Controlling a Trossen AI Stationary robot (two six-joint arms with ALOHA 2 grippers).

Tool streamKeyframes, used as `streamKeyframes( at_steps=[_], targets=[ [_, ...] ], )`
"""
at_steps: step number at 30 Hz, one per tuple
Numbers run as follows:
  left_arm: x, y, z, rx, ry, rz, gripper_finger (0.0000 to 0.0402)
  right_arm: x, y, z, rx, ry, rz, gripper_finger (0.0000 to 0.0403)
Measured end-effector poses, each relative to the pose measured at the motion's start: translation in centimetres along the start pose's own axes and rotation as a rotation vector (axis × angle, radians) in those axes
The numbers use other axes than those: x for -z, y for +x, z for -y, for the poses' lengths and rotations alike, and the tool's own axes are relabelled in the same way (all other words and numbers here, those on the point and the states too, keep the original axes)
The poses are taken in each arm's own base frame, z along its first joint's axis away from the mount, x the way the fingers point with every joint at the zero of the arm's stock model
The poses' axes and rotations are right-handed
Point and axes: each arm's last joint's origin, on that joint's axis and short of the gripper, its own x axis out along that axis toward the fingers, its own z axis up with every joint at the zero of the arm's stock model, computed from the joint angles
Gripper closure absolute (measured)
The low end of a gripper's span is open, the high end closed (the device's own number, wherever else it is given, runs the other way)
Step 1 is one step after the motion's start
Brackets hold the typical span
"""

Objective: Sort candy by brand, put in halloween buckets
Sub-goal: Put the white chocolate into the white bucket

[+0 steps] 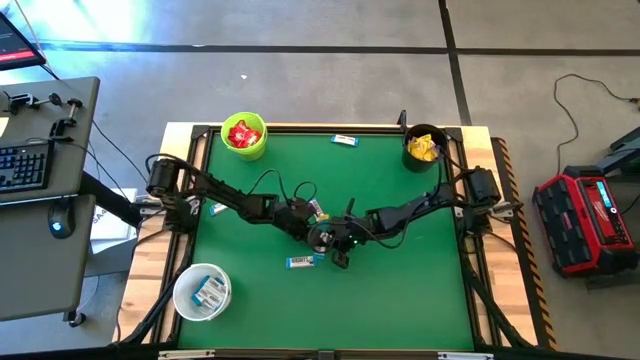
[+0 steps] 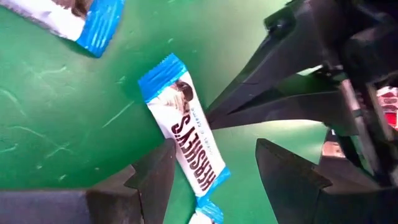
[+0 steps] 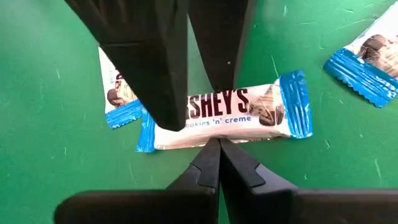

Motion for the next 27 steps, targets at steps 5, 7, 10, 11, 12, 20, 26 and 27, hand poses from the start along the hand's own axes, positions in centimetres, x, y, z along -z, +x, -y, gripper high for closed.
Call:
streamKeyframes(
  at_steps=[5, 7, 10, 11, 12, 20, 26, 27],
  targets=[
    [0.0, -0.1, 0.1, 0.005, 0.001, 0.000, 0.0188, 0.0, 0.0, 0.0, 0.002, 0.007, -0.004, 0.0403],
    [0.0, -0.1, 0.1, 0.005, 0.001, 0.000, 0.0188, 0.1, 0.0, 0.0, 0.003, 0.007, -0.005, 0.0403],
    [0.0, -0.2, 0.2, 0.010, 0.007, 0.001, 0.0188, 0.1, 0.0, 0.0, 0.004, 0.014, -0.007, 0.0403],
    [-0.1, -0.3, 0.3, 0.015, 0.013, 0.004, 0.0188, 0.2, 0.0, -0.1, 0.006, 0.014, -0.008, 0.0403],
    [-0.1, -0.4, 0.5, 0.020, 0.018, 0.007, 0.0188, 0.2, 0.0, -0.1, 0.009, 0.012, -0.009, 0.0403],
    [-0.2, -1.0, 1.1, 0.038, 0.056, -0.002, 0.0188, 0.6, 0.0, -0.6, 0.020, 0.000, -0.013, 0.0403],
    [0.4, -0.9, 0.6, -0.014, 0.063, -0.048, 0.0188, 0.5, 0.0, -0.5, 0.024, -0.003, 0.002, 0.0403],
    [0.4, -1.0, 0.5, -0.032, 0.059, -0.056, 0.0188, 0.5, 0.0, -0.4, 0.026, -0.001, 0.004, 0.0403]
  ],
)
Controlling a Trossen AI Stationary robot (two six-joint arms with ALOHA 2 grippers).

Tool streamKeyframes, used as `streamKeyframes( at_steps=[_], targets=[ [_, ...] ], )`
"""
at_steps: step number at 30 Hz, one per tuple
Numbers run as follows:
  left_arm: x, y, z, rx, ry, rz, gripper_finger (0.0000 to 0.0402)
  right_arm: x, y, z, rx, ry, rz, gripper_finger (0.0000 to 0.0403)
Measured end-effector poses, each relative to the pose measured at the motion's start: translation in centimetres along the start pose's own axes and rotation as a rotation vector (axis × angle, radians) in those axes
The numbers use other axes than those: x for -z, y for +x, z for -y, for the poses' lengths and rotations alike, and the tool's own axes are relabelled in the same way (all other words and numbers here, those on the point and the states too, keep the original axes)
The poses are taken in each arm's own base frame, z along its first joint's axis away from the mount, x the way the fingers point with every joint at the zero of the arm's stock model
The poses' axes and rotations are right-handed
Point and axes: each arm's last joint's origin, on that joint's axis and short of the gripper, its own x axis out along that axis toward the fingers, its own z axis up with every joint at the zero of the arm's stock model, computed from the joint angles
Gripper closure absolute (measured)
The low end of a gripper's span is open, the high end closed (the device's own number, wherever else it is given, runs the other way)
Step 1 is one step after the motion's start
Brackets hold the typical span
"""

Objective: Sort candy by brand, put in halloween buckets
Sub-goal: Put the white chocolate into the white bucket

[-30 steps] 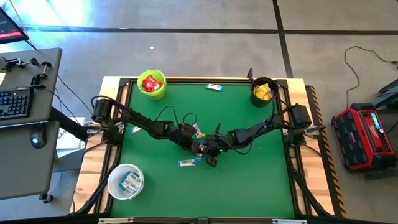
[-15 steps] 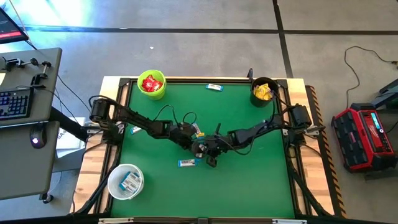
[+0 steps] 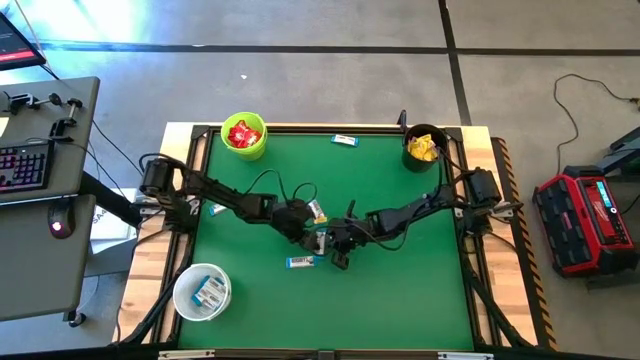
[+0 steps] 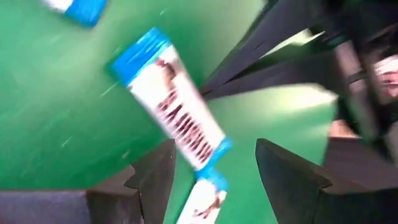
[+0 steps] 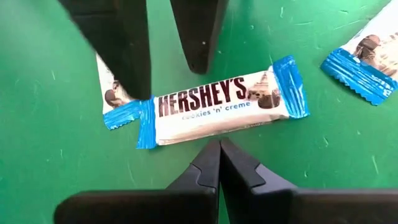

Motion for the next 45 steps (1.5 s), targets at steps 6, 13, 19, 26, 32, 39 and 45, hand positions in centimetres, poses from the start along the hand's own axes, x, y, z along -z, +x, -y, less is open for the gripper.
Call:
streamKeyframes(
  at_steps=[6, 13, 19, 26, 32, 39, 45],
  targets=[
    [0.3, -0.5, -0.7, -0.096, -0.045, -0.027, 0.0188, 0.0, 0.0, 0.0, 0.002, 0.001, 0.002, 0.0403],
    [0.2, 0.4, -0.5, -0.049, -0.073, 0.011, 0.0188, -0.2, 0.0, -0.1, -0.006, -0.019, 0.025, 0.0403],
    [0.1, 1.2, -0.9, -0.021, -0.094, 0.008, 0.0188, -0.5, 0.0, -0.2, -0.021, -0.022, 0.061, 0.0403],
    [-0.2, 1.3, -1.0, -0.007, -0.084, 0.030, 0.0188, -0.9, 0.3, 0.3, -0.039, -0.002, 0.085, 0.0403],
    [-0.2, 1.1, -0.9, -0.006, -0.055, 0.026, 0.0188, -0.8, 0.9, 0.7, -0.067, 0.054, 0.069, 0.0403],
    [-0.3, 0.5, -0.5, -0.007, -0.028, 0.045, 0.0188, -0.6, 0.9, 0.4, -0.056, 0.045, 0.063, 0.0403],
    [-0.4, 0.5, -0.5, -0.005, -0.028, 0.048, 0.0188, -0.5, 0.9, 0.3, -0.050, 0.042, 0.054, 0.0403]
  ],
)
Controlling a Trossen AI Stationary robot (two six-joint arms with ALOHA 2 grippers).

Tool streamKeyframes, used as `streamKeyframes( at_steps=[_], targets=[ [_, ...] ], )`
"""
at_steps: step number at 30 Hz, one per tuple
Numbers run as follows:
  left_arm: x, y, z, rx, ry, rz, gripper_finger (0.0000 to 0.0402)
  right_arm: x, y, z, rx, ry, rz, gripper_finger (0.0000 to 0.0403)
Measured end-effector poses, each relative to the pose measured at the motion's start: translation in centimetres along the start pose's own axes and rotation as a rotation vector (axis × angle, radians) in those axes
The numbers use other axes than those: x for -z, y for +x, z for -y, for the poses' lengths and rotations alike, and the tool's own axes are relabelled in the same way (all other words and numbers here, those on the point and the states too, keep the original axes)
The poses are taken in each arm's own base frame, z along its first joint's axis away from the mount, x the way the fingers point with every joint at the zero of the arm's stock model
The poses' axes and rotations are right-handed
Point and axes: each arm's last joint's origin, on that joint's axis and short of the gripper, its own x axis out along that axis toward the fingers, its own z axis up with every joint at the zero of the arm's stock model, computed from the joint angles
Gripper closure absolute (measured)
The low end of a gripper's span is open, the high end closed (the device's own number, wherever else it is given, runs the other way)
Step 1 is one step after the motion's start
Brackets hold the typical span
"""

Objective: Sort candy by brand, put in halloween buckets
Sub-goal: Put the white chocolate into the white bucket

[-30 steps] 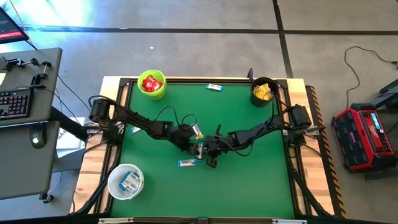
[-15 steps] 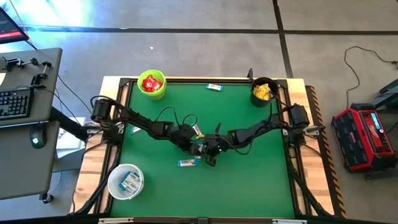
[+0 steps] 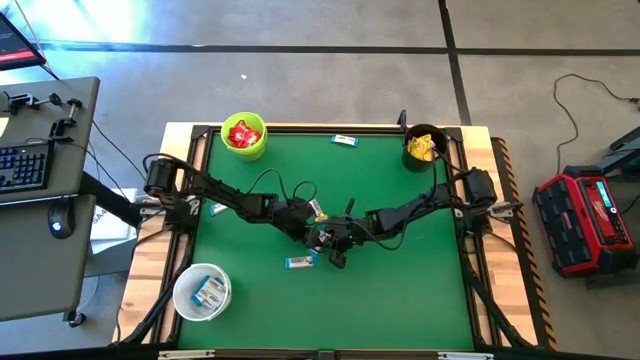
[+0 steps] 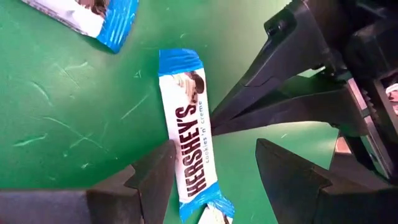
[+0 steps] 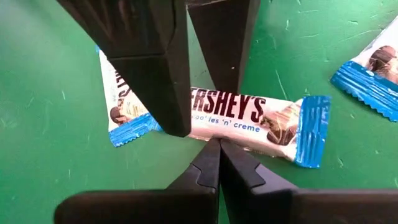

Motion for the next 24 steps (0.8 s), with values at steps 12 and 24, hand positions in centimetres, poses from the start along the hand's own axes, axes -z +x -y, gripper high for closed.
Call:
streamKeyframes(
  at_steps=[12, 24],
  targets=[
    [0.0, -0.6, 0.9, 0.073, 0.035, -0.052, 0.0188, 0.1, 0.0, 0.0, 0.007, -0.002, -0.008, 0.0403],
    [0.0, -1.5, 0.7, -0.023, 0.044, -0.029, 0.0188, 0.1, 0.0, 0.0, 0.010, -0.010, -0.006, 0.0403]
  ],
)
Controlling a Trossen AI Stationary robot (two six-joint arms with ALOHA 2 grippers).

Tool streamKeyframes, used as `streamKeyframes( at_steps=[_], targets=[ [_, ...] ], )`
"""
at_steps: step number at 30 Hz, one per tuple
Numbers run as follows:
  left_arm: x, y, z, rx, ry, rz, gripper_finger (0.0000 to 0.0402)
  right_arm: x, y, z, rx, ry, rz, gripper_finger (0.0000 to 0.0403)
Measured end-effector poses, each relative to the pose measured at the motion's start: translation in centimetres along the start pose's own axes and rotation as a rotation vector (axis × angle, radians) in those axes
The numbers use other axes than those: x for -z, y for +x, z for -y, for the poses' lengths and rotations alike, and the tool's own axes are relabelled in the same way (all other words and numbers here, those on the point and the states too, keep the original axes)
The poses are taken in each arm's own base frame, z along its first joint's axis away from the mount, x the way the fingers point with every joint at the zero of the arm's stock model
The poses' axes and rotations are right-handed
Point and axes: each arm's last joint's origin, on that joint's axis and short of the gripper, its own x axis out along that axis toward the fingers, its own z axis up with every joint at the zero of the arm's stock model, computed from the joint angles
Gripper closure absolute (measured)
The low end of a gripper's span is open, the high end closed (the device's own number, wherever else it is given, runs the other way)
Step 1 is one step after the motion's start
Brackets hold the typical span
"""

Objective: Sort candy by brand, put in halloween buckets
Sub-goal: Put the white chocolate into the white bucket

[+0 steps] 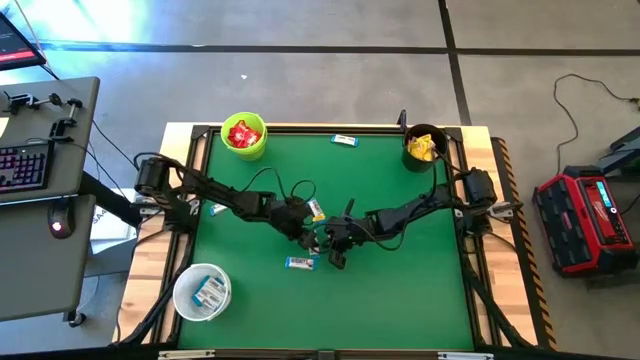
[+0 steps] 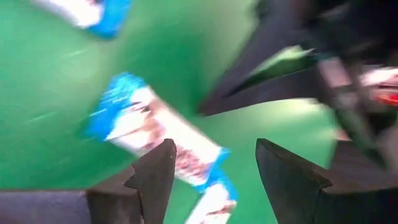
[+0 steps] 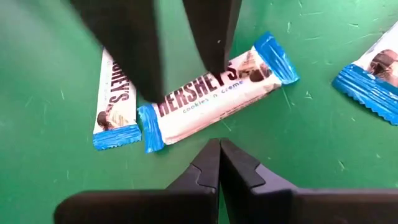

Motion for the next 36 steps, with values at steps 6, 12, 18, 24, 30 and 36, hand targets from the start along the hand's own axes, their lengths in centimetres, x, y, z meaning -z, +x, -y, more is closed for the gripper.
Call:
streamKeyframes(
  at_steps=[6, 12, 18, 24, 30, 36],
  targets=[
    [0.2, -0.8, 0.0, -0.051, -0.006, -0.006, 0.0188, 0.0, 0.0, 0.0, 0.000, -0.016, 0.000, 0.0403],
    [0.1, -2.4, -0.6, -0.187, -0.007, 0.033, 0.0188, 0.0, 0.0, 0.0, -0.002, -0.017, 0.006, 0.0403],
    [-1.8, -2.6, -1.2, -0.141, 0.079, 0.089, 0.0188, -0.2, -0.1, -0.5, -0.022, -0.016, 0.040, 0.0403],
    [-3.1, -1.9, -3.0, -0.067, 0.090, -0.009, 0.0188, 0.0, -0.3, -1.9, -0.050, -0.056, 0.077, 0.0403],
    [-2.8, -1.1, -3.8, -0.011, 0.136, -0.116, 0.0188, 0.5, -0.4, -3.5, -0.082, -0.074, 0.090, 0.0403],
    [-2.8, -0.9, -4.0, 0.004, 0.174, -0.134, 0.0188, -0.8, -0.5, -4.9, -0.086, -0.103, 0.073, 0.0403]
  ],
)
